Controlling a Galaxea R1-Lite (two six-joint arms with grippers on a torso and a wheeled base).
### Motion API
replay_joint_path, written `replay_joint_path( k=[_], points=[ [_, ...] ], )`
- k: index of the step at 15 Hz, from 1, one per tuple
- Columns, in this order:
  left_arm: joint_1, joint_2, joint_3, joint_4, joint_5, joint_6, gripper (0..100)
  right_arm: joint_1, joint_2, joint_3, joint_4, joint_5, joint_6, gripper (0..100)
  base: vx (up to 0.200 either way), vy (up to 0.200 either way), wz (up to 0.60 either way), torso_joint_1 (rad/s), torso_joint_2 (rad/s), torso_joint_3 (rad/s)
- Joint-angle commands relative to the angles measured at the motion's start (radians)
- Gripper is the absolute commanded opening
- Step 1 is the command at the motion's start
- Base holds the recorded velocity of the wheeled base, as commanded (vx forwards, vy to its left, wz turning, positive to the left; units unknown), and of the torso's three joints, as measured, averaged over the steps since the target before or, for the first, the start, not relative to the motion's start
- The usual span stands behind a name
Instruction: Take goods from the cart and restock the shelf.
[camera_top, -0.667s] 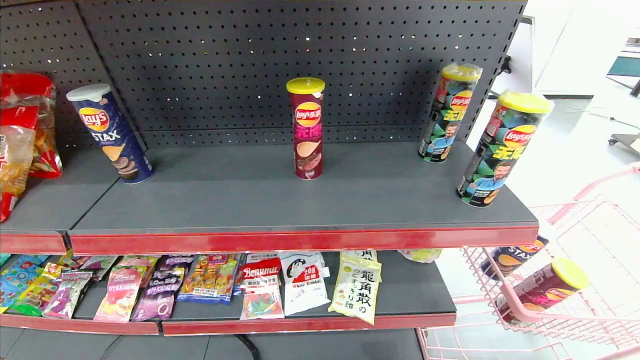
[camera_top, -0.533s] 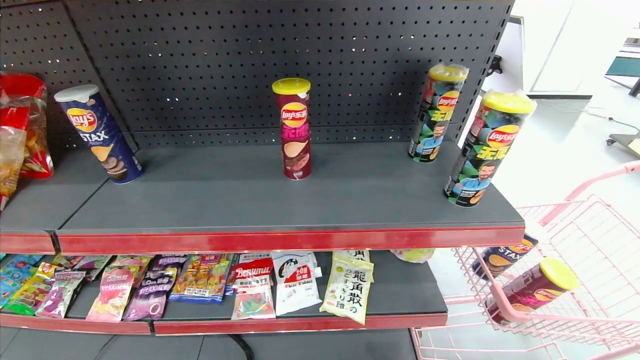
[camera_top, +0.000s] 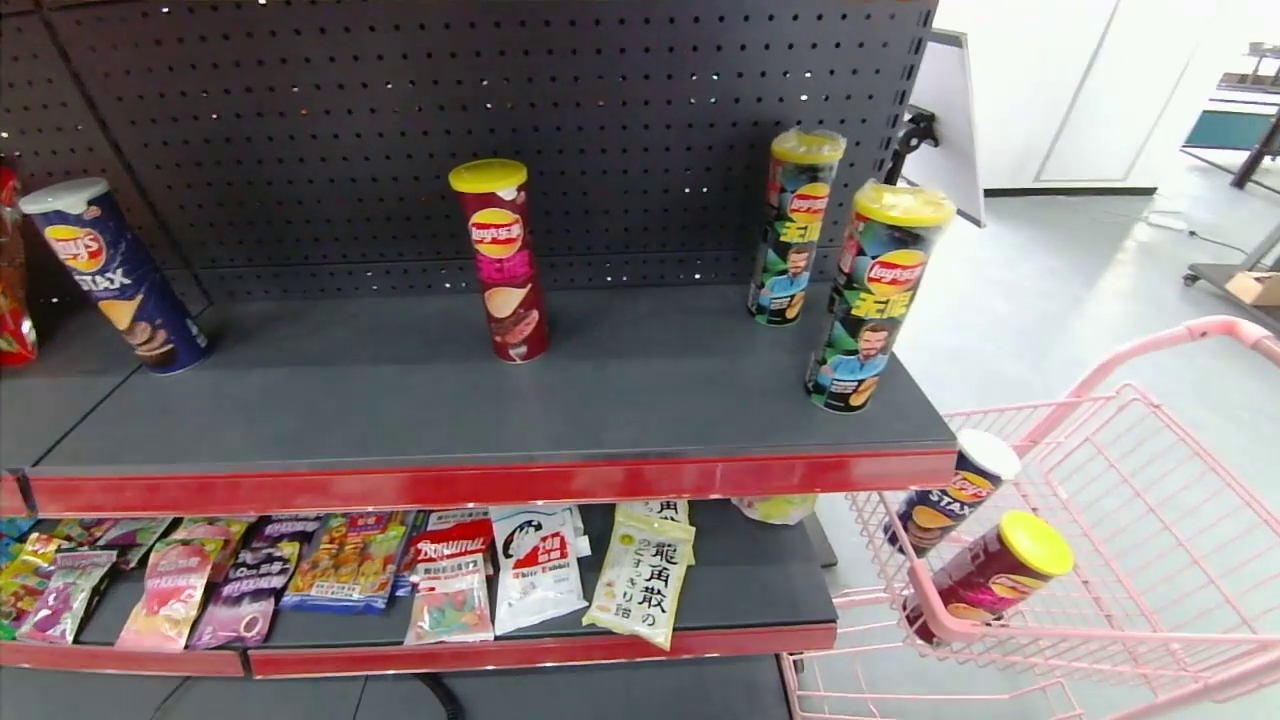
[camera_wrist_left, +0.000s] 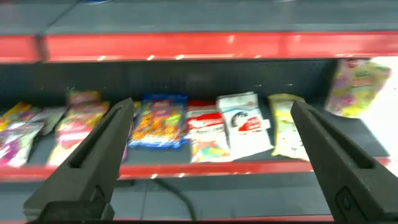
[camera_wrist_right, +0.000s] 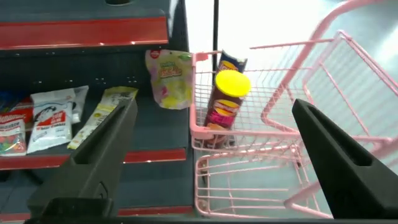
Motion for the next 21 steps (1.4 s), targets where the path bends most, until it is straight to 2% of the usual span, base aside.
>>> replay_joint_path(
  k=[1, 6, 13, 21],
  points=[
    [0.001, 0.0, 0.0, 0.0, 0.0, 0.0, 100, 0.0, 0.001, 0.0, -0.001, -0.001, 0.0, 100, 0.0, 0.0, -0.6, 0.002, 0.0, -0.002],
    [0.001, 0.0, 0.0, 0.0, 0.0, -0.001, 100, 0.0, 0.001, 0.0, -0.001, -0.001, 0.0, 100, 0.0, 0.0, -0.6, 0.0, 0.0, 0.004],
    [0.001, 0.0, 0.0, 0.0, 0.0, -0.001, 100, 0.0, 0.001, 0.0, -0.001, 0.001, 0.002, 100, 0.0, 0.0, 0.0, -0.006, 0.01, 0.013],
    [0.0, 0.0, 0.0, 0.0, 0.0, -0.004, 100, 0.0, 0.001, 0.0, -0.001, 0.001, 0.003, 100, 0.0, 0.0, 0.0, -0.149, 0.37, 0.211]
  ],
)
